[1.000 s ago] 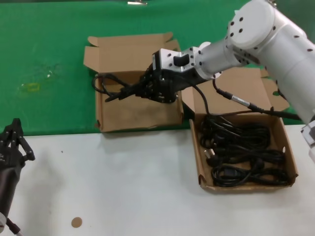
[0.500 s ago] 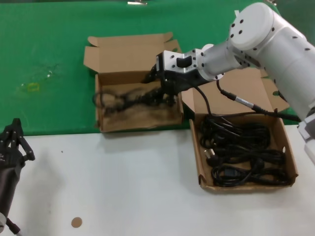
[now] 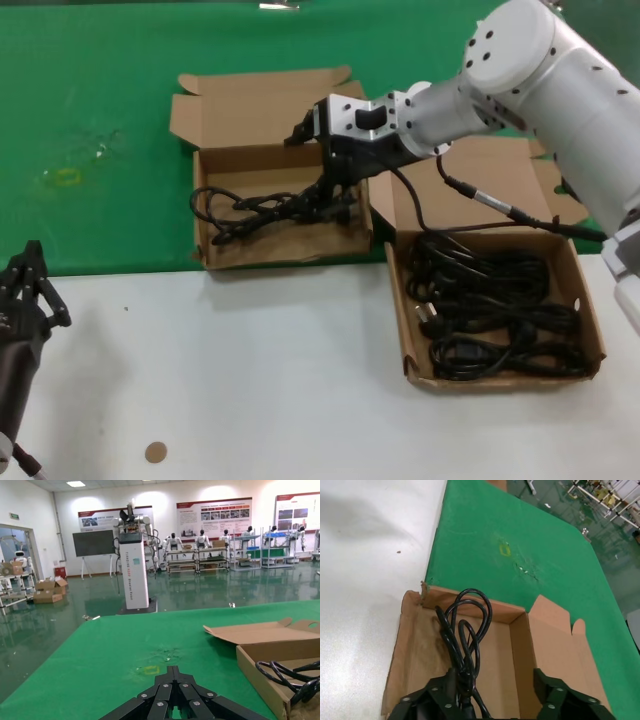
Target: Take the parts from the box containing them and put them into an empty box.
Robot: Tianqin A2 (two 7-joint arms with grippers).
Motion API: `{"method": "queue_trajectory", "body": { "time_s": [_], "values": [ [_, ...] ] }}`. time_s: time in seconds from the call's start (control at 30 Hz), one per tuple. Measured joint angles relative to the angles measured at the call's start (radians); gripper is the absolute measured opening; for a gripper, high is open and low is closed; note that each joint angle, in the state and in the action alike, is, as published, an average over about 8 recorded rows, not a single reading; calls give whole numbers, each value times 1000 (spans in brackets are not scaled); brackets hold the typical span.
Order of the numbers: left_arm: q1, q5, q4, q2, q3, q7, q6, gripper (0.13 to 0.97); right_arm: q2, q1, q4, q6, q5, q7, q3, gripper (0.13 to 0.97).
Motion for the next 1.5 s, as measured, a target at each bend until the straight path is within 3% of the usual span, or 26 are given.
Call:
{"method": "queue_trajectory", "body": {
  "time_s": [0.23, 0.37, 0.47, 0.63, 0.93, 1.07, 1.33, 1.5],
  "values": [
    [0, 0, 0, 0, 0, 0, 0, 145, 13, -11, 38, -7, 2, 19, 2, 626],
    [0, 0, 0, 0, 0, 0, 0, 146, 14, -18, 45, -3, 4, 21, 5, 626],
    [0, 0, 0, 0, 0, 0, 0, 146, 17, -36, 62, 10, 12, 25, 13, 695],
    [0, 0, 0, 0, 0, 0, 0, 181, 25, -98, 117, 53, 36, 38, 40, 811],
    [0, 0, 0, 0, 0, 0, 0, 281, 45, -249, 251, 156, 96, 69, 106, 924],
    [0, 0, 0, 0, 0, 0, 0, 329, 54, -319, 314, 205, 124, 83, 137, 940],
    [0, 0, 0, 0, 0, 0, 0, 528, 73, -460, 440, 303, 180, 112, 199, 966],
    [0, 0, 0, 0, 0, 0, 0, 555, 85, -549, 520, 364, 215, 131, 238, 966]
  ]
}}
